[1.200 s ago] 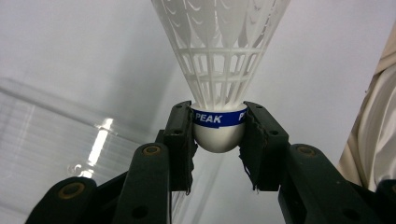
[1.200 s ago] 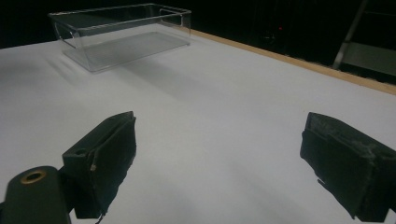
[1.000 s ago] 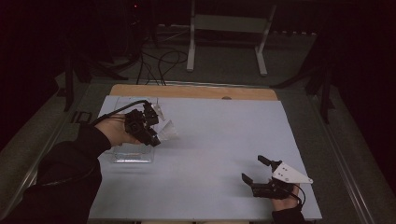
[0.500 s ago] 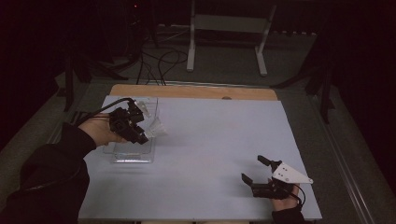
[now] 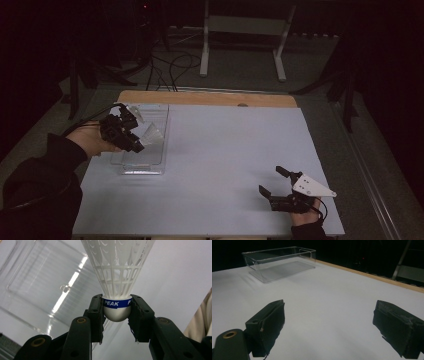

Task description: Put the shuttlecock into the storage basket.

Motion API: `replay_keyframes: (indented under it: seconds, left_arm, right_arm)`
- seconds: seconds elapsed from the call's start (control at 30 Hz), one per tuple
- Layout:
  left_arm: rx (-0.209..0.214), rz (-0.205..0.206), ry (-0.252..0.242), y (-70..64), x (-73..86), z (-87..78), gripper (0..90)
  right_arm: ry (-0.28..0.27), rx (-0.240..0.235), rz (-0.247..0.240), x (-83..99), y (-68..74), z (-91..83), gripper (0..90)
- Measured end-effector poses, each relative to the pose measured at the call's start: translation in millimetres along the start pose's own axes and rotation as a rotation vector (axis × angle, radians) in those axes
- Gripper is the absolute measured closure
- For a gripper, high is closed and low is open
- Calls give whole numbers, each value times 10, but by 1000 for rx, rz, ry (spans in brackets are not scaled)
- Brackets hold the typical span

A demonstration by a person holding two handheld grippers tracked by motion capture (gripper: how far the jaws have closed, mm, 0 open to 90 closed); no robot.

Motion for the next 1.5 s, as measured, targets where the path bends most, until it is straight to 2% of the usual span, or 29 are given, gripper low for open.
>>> replay_keyframes:
  seconds: [0.2,0.33,0.6,0.7,0.87,1.0,1.3,1.43,1.5]
  left_arm:
    - [-16,-40,3,72,129,-42,656]
    - [-22,-92,17,142,231,-37,656]
    - [-42,-163,36,250,397,-58,656]
    - [-45,-207,39,263,433,-65,655]
    - [-42,-234,47,265,469,-53,655]
    - [-46,-271,48,287,503,-27,656]
    - [-22,-312,44,284,533,20,656]
    - [-18,-315,41,278,538,24,656]
    - [-23,-298,34,279,543,35,655]
  right_arm:
    - [7,2,-2,5,-3,4,106]
    - [6,2,-4,3,-4,3,105]
    - [11,2,-4,9,-5,10,105]
    - [15,2,-6,9,0,13,105]
    - [16,2,-6,10,2,15,106]
    - [18,2,-6,11,1,15,105]
    - [22,3,-11,12,1,19,105]
    - [22,2,-11,12,2,19,106]
    - [22,1,-10,10,4,18,106]
Point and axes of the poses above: each handheld gripper's, and its own axes: z roughly forward along the jaws, x roughly out of its underside, y roughly to its left, the point moved 5 cm from there along z, roughly forward along the jaws
